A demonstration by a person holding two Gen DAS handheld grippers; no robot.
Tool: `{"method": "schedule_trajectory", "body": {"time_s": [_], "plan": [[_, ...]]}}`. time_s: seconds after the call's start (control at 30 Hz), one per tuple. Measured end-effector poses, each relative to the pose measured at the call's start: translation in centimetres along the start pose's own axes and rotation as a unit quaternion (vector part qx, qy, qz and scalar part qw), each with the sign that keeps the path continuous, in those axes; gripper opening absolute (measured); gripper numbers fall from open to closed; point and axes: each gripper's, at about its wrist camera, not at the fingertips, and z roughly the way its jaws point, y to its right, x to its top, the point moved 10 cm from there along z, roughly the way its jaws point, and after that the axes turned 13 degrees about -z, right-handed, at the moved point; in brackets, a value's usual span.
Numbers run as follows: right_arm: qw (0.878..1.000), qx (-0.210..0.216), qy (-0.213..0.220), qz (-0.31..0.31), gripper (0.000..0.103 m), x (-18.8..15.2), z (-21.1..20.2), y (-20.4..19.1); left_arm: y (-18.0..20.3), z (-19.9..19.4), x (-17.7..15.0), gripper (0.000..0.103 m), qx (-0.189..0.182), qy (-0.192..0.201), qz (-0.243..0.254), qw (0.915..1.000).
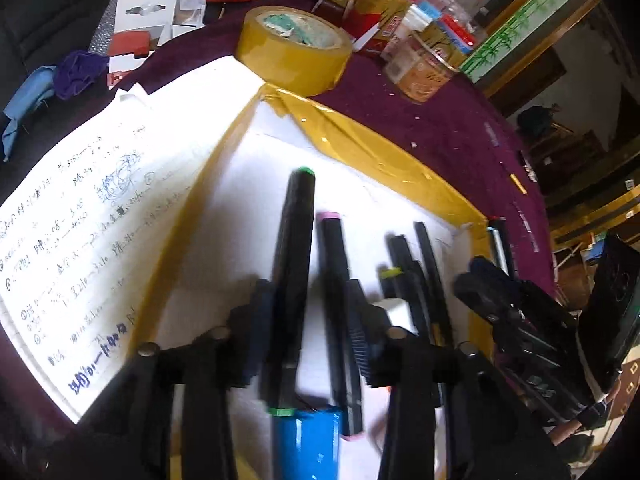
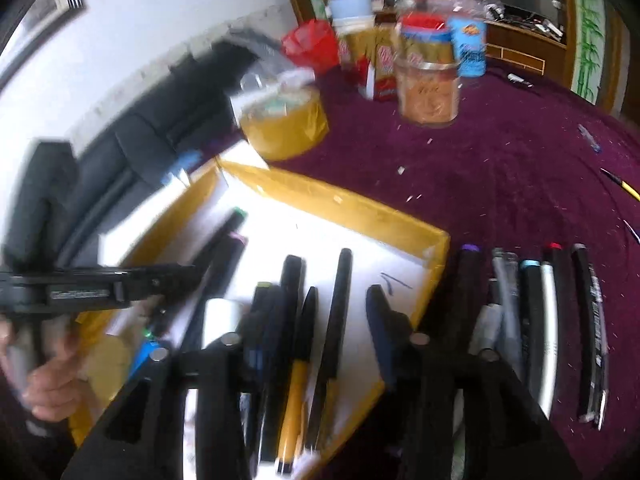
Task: Organize rigid objects
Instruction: 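Grasp a clear gel pen with the right tool while the left tool grasps a white-lettered black marker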
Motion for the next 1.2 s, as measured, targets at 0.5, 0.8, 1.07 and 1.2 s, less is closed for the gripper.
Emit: {"method": "schedule_trajectory", "body": {"time_s": [0.5,0.8,1.07,1.2], "plan": [[0.994,-0.011,0.054,0.091,0.038,-5.9,-12.5,14.4,14.5,-6.4,-10.9,0.054,-0.071,0.064,0.102,0.9902],[0.994,-0.003,0.026,0.104,0.027,-7.9,-9.4,20.1,18.4,-4.6,-13.9,0.054,-0.053,0.045,0.122,0.9901],[0.997,-0.051,-0.028,0.054,0.018,-9.9,-5.9,19.7,19.6,-2.5,-14.8,0.054,-0.036,0.028,0.131,0.9904],[0.996,-0.087,-0.029,0.023,0.018,-9.6,-5.7,19.1,20.8,-1.0,-14.8,0.054,-0.029,0.016,0.138,0.9899]]}}
